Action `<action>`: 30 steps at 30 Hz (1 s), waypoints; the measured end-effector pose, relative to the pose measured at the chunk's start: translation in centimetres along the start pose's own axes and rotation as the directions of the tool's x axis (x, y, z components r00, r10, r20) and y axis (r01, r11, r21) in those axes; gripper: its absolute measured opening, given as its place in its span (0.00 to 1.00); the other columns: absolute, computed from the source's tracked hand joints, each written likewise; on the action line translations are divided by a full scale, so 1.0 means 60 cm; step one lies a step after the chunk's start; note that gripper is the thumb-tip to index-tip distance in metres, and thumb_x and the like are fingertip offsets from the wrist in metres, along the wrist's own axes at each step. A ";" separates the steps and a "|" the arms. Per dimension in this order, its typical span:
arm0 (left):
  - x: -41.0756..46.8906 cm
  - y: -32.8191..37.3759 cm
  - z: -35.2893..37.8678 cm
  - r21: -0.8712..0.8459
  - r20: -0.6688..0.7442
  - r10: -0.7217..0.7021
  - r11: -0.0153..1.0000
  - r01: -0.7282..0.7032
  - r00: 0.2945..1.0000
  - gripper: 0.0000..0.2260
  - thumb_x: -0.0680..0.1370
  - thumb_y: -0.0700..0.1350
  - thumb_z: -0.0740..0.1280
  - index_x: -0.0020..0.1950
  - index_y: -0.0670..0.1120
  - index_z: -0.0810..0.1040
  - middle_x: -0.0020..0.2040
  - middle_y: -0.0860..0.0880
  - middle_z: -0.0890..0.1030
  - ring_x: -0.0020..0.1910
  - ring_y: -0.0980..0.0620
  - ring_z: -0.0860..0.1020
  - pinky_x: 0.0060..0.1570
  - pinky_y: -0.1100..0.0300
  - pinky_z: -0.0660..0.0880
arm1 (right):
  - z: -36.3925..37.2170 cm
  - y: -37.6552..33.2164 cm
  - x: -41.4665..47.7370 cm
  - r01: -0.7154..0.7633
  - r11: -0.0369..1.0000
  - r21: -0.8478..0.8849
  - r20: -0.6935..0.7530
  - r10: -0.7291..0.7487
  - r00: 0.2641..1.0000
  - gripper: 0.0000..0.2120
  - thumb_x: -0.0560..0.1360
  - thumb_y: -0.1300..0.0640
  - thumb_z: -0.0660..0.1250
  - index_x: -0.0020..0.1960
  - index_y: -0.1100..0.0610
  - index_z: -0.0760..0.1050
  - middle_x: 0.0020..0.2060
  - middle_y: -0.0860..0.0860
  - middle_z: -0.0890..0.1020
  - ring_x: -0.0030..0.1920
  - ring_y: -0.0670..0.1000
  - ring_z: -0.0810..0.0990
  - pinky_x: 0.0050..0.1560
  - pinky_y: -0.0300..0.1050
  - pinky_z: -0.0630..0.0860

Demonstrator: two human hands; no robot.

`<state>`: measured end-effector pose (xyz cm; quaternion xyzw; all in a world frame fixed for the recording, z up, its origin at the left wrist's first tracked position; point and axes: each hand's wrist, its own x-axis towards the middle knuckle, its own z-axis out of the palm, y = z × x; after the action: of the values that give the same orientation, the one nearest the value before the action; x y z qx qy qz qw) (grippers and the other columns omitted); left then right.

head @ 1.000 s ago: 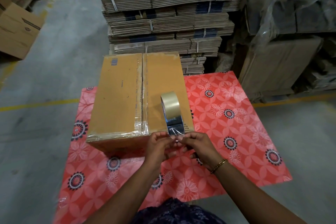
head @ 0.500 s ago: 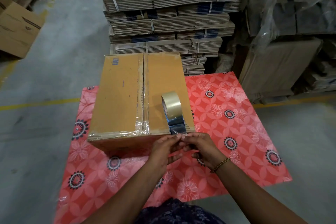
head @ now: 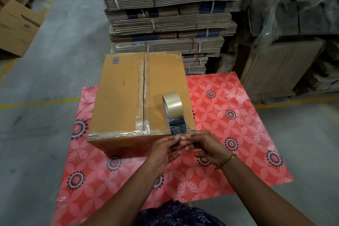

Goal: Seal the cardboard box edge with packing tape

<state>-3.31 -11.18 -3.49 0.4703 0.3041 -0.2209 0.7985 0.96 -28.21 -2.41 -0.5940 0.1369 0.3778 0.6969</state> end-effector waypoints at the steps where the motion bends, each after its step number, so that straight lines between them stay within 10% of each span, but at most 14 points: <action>1: 0.002 -0.002 -0.003 -0.005 0.006 0.002 1.000 -0.002 1.000 0.04 0.79 0.43 0.71 0.51 0.43 0.84 0.39 0.48 0.87 0.35 0.56 0.84 0.34 0.64 0.81 | -0.002 -0.001 -0.001 -0.010 1.000 0.012 0.014 0.010 1.000 0.08 0.78 0.61 0.67 0.51 0.61 0.85 0.44 0.58 0.87 0.34 0.47 0.83 0.21 0.35 0.72; 5: 0.002 -0.006 -0.019 0.039 0.021 0.006 0.999 -0.006 1.000 0.07 0.80 0.41 0.68 0.53 0.42 0.84 0.43 0.45 0.88 0.39 0.54 0.85 0.37 0.61 0.82 | -0.007 0.002 -0.007 -0.047 0.999 0.027 0.049 0.046 0.998 0.10 0.80 0.63 0.64 0.56 0.64 0.82 0.48 0.60 0.87 0.36 0.49 0.84 0.21 0.35 0.73; 9: -0.001 -0.013 -0.041 0.122 0.009 -0.012 0.992 0.011 1.000 0.09 0.80 0.44 0.68 0.56 0.42 0.86 0.53 0.44 0.88 0.47 0.52 0.86 0.38 0.60 0.81 | -0.009 0.000 -0.012 -0.062 0.948 -0.311 -0.111 0.029 0.993 0.12 0.80 0.56 0.64 0.53 0.63 0.83 0.47 0.61 0.88 0.33 0.50 0.82 0.26 0.36 0.68; 19: -0.025 -0.031 -0.097 0.227 -0.078 -0.042 0.972 0.059 0.996 0.12 0.82 0.48 0.66 0.56 0.43 0.85 0.51 0.47 0.88 0.44 0.50 0.84 0.40 0.58 0.80 | 0.002 -0.135 0.008 0.113 0.582 -0.805 -0.177 -0.417 0.891 0.17 0.77 0.40 0.65 0.58 0.51 0.75 0.44 0.49 0.86 0.41 0.55 0.86 0.40 0.52 0.82; 27: -0.031 -0.002 -0.093 0.320 -0.020 0.075 0.945 -0.065 0.997 0.09 0.82 0.46 0.66 0.53 0.44 0.84 0.47 0.48 0.87 0.40 0.53 0.82 0.39 0.61 0.76 | 0.075 -0.210 0.074 -0.047 0.117 -0.992 -0.091 -0.402 0.911 0.41 0.70 0.23 0.58 0.68 0.54 0.70 0.53 0.55 0.84 0.52 0.58 0.82 0.49 0.51 0.78; 30: -0.034 0.006 -0.094 0.362 0.006 0.102 0.927 -0.098 0.995 0.09 0.82 0.45 0.65 0.55 0.42 0.83 0.48 0.48 0.87 0.40 0.53 0.81 0.39 0.61 0.75 | 0.107 -0.234 0.101 -0.084 0.090 -0.992 -0.107 -0.292 0.950 0.42 0.69 0.23 0.58 0.64 0.58 0.72 0.55 0.59 0.83 0.49 0.59 0.81 0.43 0.48 0.75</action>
<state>-6.09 -5.89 -3.95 0.6254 0.2392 -0.2291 0.7066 13.08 -20.15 5.54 -0.9607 -0.0989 0.2326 0.1147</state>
